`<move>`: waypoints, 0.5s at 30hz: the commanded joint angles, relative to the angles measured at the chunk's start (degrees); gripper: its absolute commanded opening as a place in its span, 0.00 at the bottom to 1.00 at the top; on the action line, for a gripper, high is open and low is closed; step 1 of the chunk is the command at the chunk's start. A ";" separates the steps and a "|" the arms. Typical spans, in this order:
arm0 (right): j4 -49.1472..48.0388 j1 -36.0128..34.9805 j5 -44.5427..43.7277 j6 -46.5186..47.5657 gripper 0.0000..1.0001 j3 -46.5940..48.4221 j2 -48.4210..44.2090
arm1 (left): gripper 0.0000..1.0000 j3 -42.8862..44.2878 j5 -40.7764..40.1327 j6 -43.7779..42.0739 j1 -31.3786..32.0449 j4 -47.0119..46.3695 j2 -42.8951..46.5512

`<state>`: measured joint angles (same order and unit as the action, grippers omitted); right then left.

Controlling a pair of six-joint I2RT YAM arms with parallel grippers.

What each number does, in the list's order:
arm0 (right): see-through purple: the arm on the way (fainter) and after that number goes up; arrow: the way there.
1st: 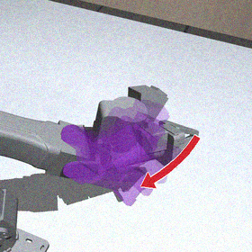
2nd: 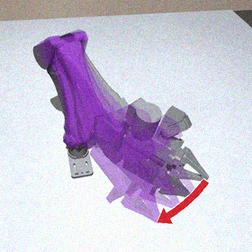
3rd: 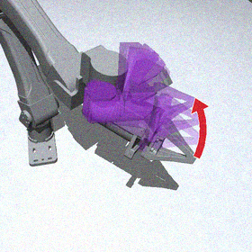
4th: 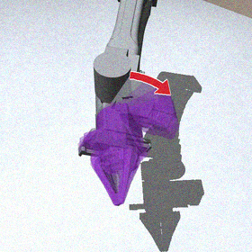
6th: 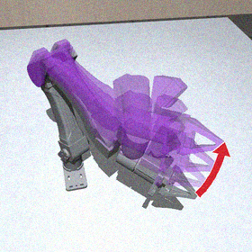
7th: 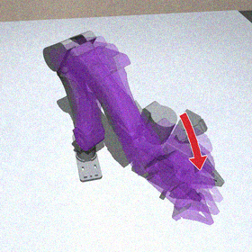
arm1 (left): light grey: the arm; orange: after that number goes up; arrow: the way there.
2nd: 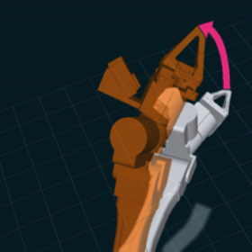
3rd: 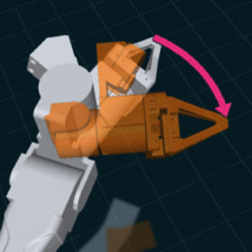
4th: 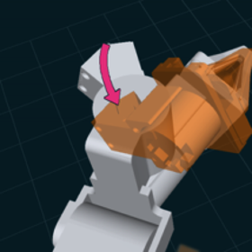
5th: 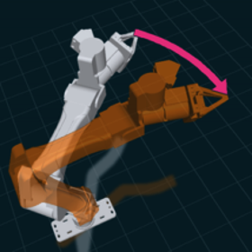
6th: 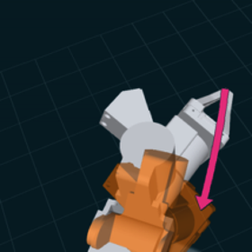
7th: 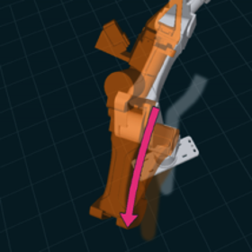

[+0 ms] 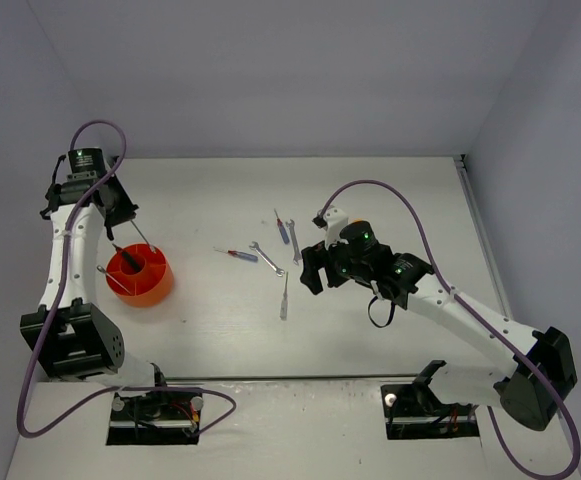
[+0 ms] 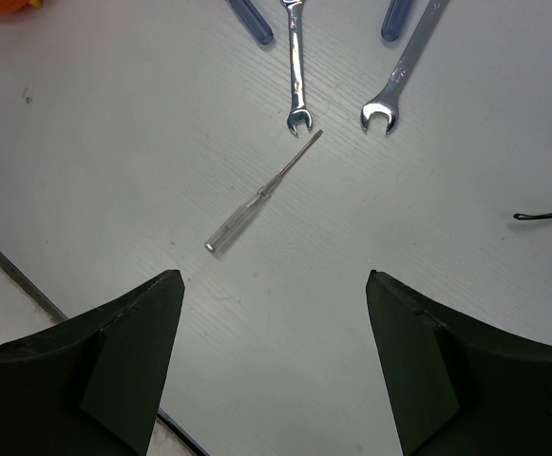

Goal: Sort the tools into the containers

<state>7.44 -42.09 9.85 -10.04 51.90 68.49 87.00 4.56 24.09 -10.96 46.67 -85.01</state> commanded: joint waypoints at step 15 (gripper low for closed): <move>-2.90 -0.16 -2.90 -0.92 0.75 -0.72 0.56 | 0.13 -7.49 -2.57 2.83 -0.44 -8.70 -3.37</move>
<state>7.17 -42.09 9.25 -10.28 50.90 68.51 79.14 2.93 26.38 -11.00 41.00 -90.35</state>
